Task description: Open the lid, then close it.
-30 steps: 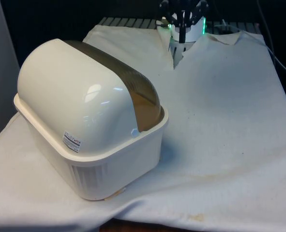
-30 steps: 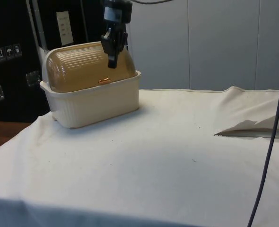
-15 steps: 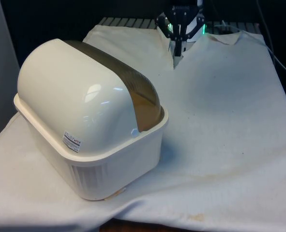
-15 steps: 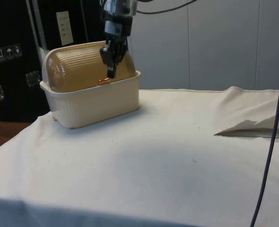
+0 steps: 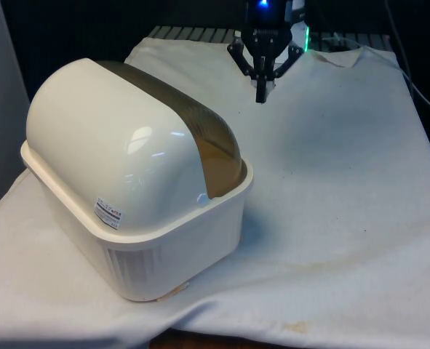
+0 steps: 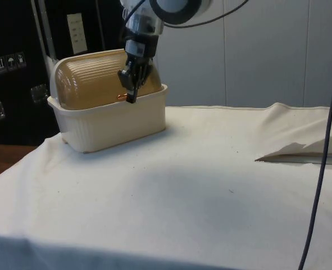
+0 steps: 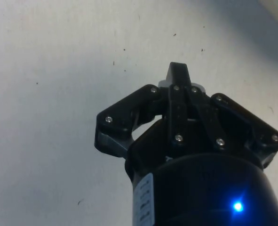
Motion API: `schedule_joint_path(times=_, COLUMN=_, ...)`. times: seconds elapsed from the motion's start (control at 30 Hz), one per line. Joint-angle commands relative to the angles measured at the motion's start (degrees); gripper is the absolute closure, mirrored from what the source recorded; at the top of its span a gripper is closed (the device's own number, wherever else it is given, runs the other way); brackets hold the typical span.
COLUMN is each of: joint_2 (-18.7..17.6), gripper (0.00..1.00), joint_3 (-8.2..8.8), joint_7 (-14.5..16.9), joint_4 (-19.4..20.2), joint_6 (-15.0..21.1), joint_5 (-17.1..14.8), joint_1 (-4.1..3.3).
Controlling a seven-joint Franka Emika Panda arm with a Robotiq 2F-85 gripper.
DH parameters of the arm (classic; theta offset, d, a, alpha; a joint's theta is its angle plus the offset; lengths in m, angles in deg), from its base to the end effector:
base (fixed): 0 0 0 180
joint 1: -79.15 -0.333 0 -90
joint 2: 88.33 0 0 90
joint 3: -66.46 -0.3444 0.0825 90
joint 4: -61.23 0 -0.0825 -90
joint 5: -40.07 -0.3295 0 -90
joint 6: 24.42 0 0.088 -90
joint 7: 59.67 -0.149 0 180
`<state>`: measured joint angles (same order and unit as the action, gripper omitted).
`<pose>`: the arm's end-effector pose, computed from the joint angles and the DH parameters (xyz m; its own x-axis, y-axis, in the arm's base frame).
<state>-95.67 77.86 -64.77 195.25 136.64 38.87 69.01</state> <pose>0.5289 -0.0111 0.3489 0.9331 -0.1191 0.3394 -0.1201 -0.9926 -0.0181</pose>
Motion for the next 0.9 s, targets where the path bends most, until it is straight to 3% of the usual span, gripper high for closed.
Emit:
schedule_joint_path(times=0.0, joint_2=-0.29, gripper=1.00, joint_3=0.00, joint_7=-0.23, joint_4=0.06, joint_6=0.52, joint_5=0.00, joint_1=0.00)
schedule_joint_path(times=0.03, joint_2=-1.26, gripper=1.00, joint_3=0.29, joint_7=-1.32, joint_4=0.46, joint_6=2.86, joint_5=0.29, joint_1=0.00)
schedule_joint_path(times=0.23, joint_2=-2.92, gripper=1.00, joint_3=0.80, joint_7=-2.64, joint_4=0.86, joint_6=5.56, joint_5=0.74, joint_1=0.06)
schedule_joint_path(times=0.27, joint_2=-2.69, gripper=1.00, joint_3=0.23, joint_7=-1.89, joint_4=0.57, joint_6=4.53, joint_5=0.00, joint_1=0.17)
schedule_joint_path(times=0.33, joint_2=-3.50, gripper=1.00, joint_3=1.15, joint_7=-3.09, joint_4=1.03, joint_6=6.42, joint_5=0.86, joint_1=0.00)
schedule_joint_path(times=0.5, joint_2=-4.41, gripper=1.00, joint_3=1.60, joint_7=-3.84, joint_4=1.49, joint_6=7.91, joint_5=0.92, joint_1=0.11)
schedule_joint_path(times=0.53, joint_2=-4.01, gripper=1.00, joint_3=0.80, joint_7=-2.98, joint_4=1.38, joint_6=6.82, joint_5=0.00, joint_1=0.34)
schedule_joint_path(times=0.57, joint_2=-4.53, gripper=1.00, joint_3=1.66, joint_7=-3.95, joint_4=1.49, joint_6=8.08, joint_5=0.92, joint_1=0.06)
schedule_joint_path(times=0.83, joint_2=-4.98, gripper=1.00, joint_3=2.58, joint_7=-3.72, joint_4=2.01, joint_6=9.63, joint_5=0.57, joint_1=0.34)
schedule_joint_path(times=0.87, joint_2=-4.81, gripper=1.00, joint_3=2.01, joint_7=-3.32, joint_4=1.78, joint_6=8.65, joint_5=0.00, joint_1=0.52)
